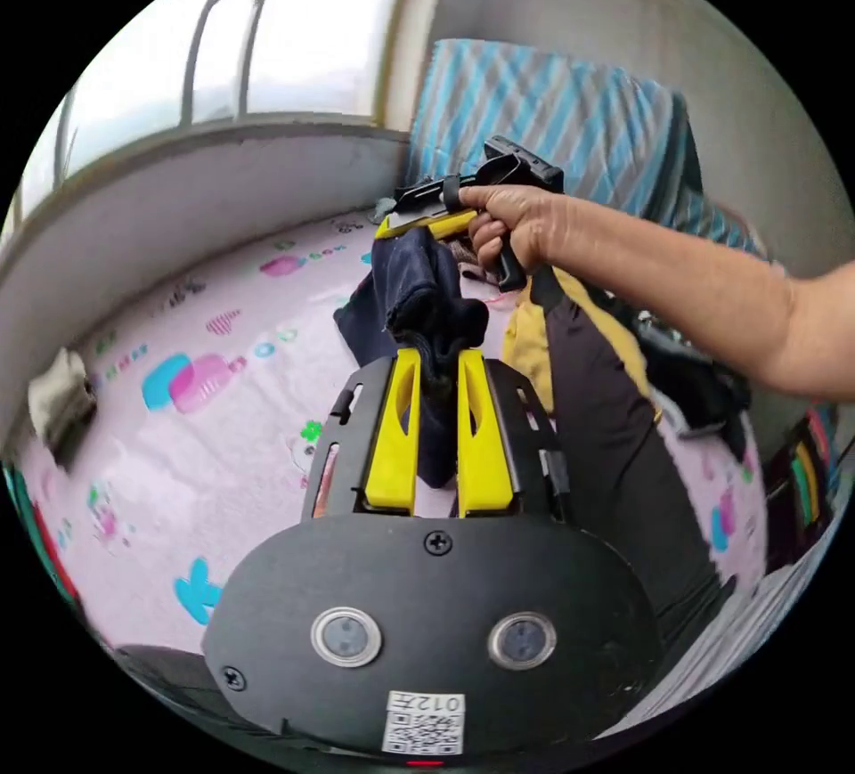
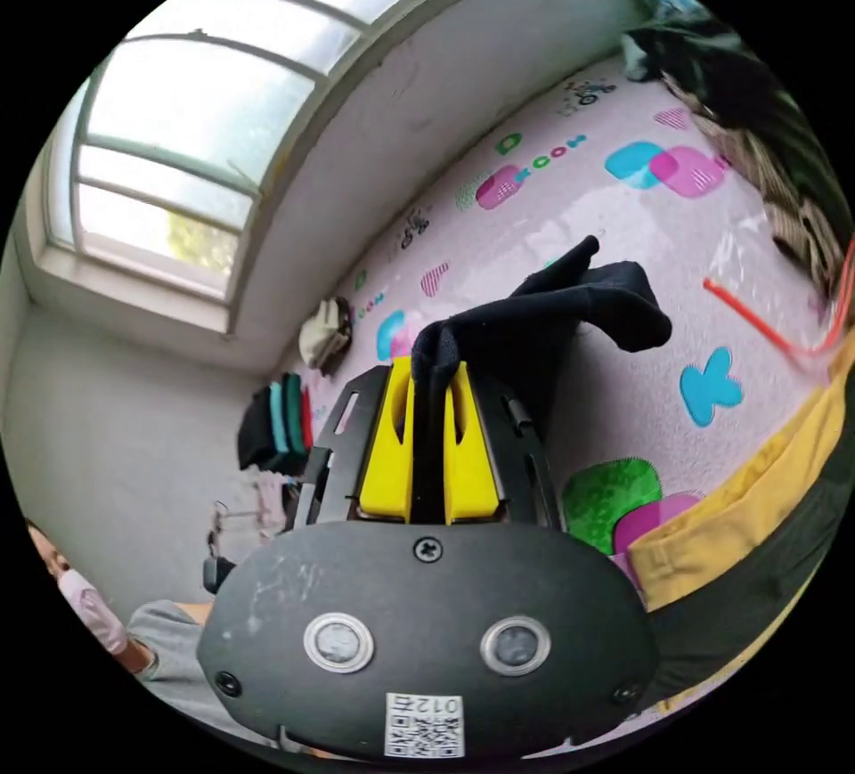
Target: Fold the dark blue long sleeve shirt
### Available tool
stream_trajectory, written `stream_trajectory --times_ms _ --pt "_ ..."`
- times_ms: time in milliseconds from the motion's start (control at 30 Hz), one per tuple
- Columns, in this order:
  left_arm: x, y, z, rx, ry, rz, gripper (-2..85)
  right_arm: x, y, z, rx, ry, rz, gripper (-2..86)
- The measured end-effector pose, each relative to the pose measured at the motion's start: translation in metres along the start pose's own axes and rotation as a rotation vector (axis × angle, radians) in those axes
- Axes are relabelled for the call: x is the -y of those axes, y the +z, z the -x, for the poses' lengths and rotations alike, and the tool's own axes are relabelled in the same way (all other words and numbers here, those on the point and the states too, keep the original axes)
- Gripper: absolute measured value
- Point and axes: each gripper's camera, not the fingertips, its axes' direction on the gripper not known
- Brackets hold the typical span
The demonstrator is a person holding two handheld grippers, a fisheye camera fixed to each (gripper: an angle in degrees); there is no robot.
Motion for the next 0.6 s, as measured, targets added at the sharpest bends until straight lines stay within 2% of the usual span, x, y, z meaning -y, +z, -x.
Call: stream_trajectory --times_ms 133,200,267,333,400,600 --pt "-0.037 0.005 0.134 -0.139 -0.414 -0.029 4.1 0.031 0.128 0.064 -0.202 -0.105 0.164 6.3" --pt "-0.063 0.005 0.188 -0.094 -0.566 0.021 4.1 0.03 0.193 0.085 -0.227 -0.146 0.242 7.5" --pt "-0.089 0.006 0.235 -0.022 -0.689 0.117 4.1 0.02 0.252 0.104 -0.153 -0.174 0.308 8.0" --pt "-0.12 0.008 0.283 -0.002 -0.83 0.207 3.9 0.011 0.271 0.106 -0.086 -0.176 0.322 8.3" --pt "-0.134 0.009 0.308 -0.044 -0.939 0.188 3.9 0.004 0.272 0.091 -0.09 -0.15 0.308 8.5" --pt "-0.122 0.022 0.349 -0.035 -0.933 0.187 4.0 -0.029 0.199 -0.027 -0.091 0.144 0.105 11.1"
